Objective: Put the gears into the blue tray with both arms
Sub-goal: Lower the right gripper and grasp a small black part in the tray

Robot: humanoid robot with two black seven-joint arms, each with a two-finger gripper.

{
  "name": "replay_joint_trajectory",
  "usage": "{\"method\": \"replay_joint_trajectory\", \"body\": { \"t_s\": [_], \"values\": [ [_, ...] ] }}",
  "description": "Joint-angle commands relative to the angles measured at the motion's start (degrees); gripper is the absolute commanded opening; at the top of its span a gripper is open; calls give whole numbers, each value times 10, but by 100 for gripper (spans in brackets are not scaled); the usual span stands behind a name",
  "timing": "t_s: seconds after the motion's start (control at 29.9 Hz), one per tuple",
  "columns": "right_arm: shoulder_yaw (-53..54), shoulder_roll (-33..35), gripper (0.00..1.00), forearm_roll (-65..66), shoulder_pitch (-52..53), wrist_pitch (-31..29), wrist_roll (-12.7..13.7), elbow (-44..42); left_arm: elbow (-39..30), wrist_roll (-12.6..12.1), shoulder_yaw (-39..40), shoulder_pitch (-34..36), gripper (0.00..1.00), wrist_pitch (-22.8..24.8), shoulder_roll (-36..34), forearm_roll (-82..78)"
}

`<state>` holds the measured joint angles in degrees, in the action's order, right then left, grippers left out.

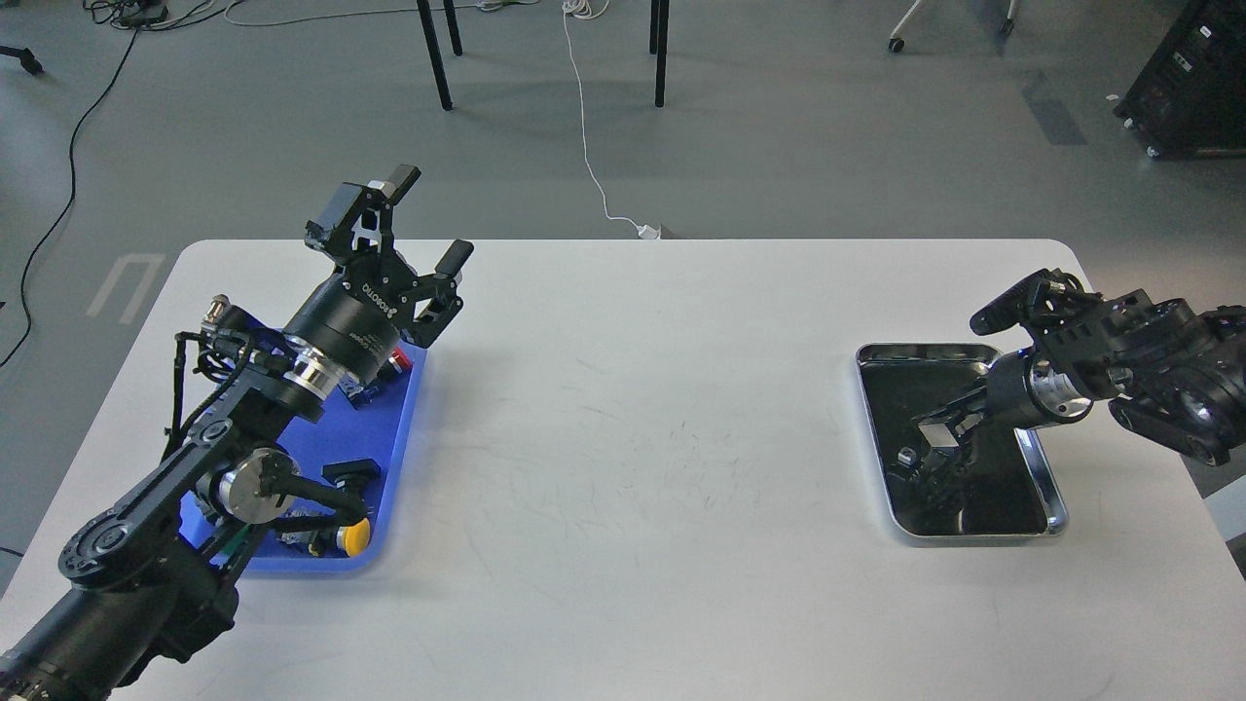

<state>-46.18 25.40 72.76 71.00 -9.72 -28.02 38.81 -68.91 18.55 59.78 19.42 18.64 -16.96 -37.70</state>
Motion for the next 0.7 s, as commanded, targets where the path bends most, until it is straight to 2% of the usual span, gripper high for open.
{"method": "replay_joint_trajectory", "body": {
  "t_s": [0.0,0.07,0.13,0.43,0.67],
  "values": [
    [-1,0,43,0,-1,0,0,0,0,0,1,1,98,-1,0,0],
    [-1,0,33,0,0,0,0,0,0,0,1,1,98,-1,0,0],
    [-1,0,28,0,0,0,0,0,0,0,1,1,98,0,0,0],
    [-12,1,18,0,1,0,0,0,0,0,1,1,98,-1,2,0],
    [-12,5,16,-1,13,0,0,9,0,0,1,1,98,0,0,0]
  ]
}}
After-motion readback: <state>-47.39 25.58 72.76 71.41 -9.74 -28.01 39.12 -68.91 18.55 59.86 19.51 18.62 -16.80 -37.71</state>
